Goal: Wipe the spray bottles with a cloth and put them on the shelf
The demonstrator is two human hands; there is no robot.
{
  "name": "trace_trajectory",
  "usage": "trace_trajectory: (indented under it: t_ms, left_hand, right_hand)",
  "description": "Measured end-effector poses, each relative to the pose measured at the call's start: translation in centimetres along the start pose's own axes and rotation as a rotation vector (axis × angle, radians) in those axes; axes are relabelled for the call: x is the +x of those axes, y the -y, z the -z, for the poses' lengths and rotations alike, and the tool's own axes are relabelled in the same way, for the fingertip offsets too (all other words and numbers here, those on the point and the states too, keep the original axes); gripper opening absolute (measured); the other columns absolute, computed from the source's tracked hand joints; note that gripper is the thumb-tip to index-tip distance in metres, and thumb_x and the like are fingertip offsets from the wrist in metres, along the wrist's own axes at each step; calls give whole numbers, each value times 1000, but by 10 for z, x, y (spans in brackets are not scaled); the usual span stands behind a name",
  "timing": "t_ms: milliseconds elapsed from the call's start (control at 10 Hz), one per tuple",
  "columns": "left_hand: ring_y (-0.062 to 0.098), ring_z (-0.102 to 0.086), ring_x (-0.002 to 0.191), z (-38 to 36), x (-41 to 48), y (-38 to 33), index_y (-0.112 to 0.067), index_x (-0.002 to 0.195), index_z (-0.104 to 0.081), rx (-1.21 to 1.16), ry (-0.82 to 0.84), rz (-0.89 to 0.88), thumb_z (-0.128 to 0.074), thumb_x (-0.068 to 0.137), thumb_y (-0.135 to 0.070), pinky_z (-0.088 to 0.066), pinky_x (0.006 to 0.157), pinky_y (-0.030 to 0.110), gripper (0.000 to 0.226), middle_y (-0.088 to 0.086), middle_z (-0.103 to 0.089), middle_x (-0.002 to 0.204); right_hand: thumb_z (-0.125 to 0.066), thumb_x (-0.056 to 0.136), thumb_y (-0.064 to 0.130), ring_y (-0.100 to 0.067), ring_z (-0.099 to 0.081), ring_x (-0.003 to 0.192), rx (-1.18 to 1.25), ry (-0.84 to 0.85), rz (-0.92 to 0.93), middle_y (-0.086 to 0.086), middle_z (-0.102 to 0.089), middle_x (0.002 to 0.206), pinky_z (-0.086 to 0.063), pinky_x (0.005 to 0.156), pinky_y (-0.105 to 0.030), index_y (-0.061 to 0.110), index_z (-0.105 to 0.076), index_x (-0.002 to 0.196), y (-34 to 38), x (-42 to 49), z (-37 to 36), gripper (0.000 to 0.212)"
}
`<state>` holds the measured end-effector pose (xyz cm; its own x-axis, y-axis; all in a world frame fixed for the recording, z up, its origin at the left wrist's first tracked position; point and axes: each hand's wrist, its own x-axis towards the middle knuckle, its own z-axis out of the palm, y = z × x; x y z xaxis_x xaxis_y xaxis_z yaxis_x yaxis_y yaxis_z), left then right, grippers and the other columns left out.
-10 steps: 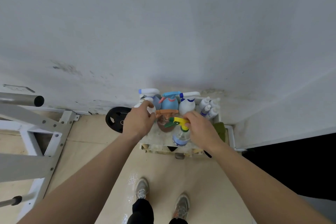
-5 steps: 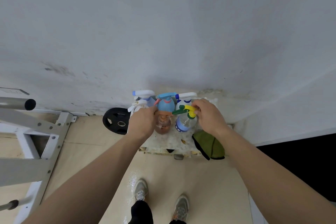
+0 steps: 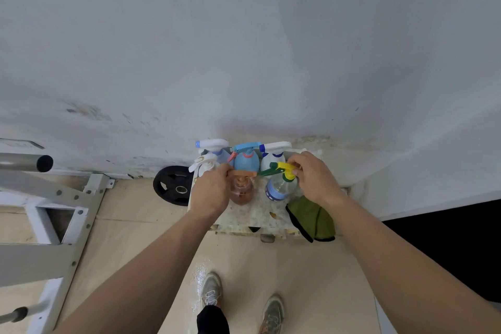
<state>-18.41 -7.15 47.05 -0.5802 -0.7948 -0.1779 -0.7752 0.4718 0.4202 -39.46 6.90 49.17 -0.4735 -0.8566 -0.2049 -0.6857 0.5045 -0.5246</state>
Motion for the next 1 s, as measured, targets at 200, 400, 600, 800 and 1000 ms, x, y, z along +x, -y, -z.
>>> trace_trajectory:
  t_ms: [200, 400, 600, 800, 1000]
  left_hand:
    - [25, -60, 80, -1, 0, -5, -23, 110, -60, -3, 15, 34, -45, 100, -17, -53, 64, 38, 18, 3, -66, 90]
    - [28, -63, 83, -3, -3, -7, -24, 114, -61, -58, 9, 57, -46, 99, -15, -56, 70, 42, 23, 4, -68, 92]
    - [26, -63, 83, -1, -2, -8, -24, 116, -61, -62, 16, 72, -45, 102, -22, -52, 67, 37, 22, 4, -68, 95]
    - [24, -62, 80, 8, -4, -7, -23, 116, -63, -26, 40, 47, -44, 102, -28, -50, 65, 33, 24, 2, -67, 95]
    - [26, -68, 74, 18, -7, -8, -30, 138, -47, -55, 127, 49, -45, 100, -32, -59, 65, 41, 38, 2, -70, 106]
  right_hand:
    - [-52, 101, 4, -18, -51, 95, -48, 16, 32, 9, -48, 105, -46, 81, -35, 17, -64, 112, 2, 1, -2, 21]
    - [-52, 100, 3, -20, -51, 95, -22, 18, 42, 10, -49, 105, -46, 82, -38, 14, -65, 110, 3, 1, -3, 20]
    - [-56, 101, 8, -24, -57, 97, -12, 97, 15, -4, -60, 107, -51, 88, -45, 16, -67, 111, 16, 8, -2, 17]
    - [-57, 96, 4, -26, -58, 104, -98, 112, -30, -5, -61, 118, -52, 90, -46, 18, -66, 117, 24, 9, -4, 27]
    - [-58, 96, 3, -25, -56, 123, -31, 87, -68, -6, -55, 135, -49, 102, -43, 20, -57, 140, 23, 6, 0, 47]
